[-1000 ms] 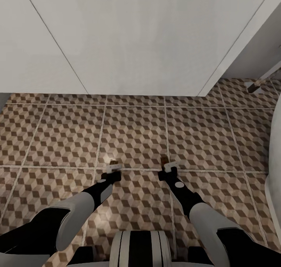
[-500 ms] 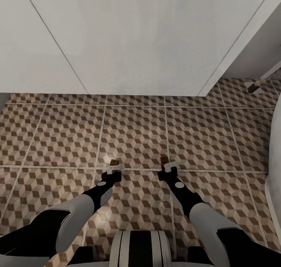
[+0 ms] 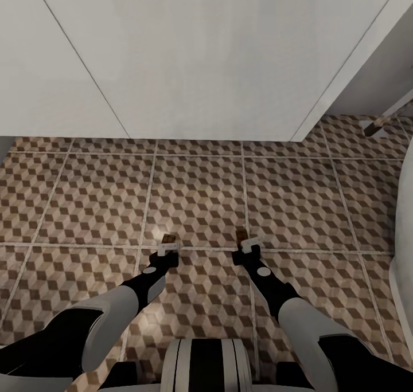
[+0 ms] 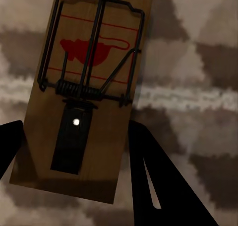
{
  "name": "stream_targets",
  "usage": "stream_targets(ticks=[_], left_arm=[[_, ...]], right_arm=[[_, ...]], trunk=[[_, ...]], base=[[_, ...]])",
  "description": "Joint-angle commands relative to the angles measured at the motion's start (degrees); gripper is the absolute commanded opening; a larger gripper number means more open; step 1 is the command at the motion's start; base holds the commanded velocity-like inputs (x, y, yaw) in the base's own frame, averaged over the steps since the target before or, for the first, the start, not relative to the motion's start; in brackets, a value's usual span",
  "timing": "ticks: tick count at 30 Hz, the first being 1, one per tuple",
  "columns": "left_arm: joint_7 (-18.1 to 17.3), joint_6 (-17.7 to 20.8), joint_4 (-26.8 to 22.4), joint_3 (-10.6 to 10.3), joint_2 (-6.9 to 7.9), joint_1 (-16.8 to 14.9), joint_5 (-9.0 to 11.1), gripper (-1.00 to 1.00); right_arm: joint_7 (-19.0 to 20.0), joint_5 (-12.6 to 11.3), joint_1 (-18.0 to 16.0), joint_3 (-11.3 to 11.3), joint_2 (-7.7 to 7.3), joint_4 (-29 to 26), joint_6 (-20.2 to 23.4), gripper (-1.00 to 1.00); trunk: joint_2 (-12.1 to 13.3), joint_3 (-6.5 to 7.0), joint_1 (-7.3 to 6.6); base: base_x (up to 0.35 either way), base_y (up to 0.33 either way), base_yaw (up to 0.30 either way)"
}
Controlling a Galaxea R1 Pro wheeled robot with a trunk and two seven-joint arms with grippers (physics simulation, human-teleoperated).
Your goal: Take the four mousetraps from the cabinet in the bathroom and place them on the bathroom floor. Make sure all four end up on the same floor surface, and ensure that at least two of them are either under or directly next to the same bathroom sink.
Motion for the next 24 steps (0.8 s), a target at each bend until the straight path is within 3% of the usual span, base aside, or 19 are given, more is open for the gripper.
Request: stream_targets(ticks=[1, 24], left_arm=[[0.4, -0.2, 0.1, -0.1, -0.02, 0.0, -0.1, -1.0], [0.4, -0.3, -0.1, -0.1, -0.08, 0.1, -0.1, -1.0]], right_arm=[[0.0, 0.1, 0.0, 0.1, -0.01, 0.0, -0.1, -1.0], [0.0, 0.1, 0.0, 0.1, -0.01, 0.0, -0.1, -1.0]], trunk=[[0.0, -0.02, -0.01], [0.0, -0.02, -0.01]], base=[[0.0, 0.0, 0.0], [0.0, 0.0, 0.0]])
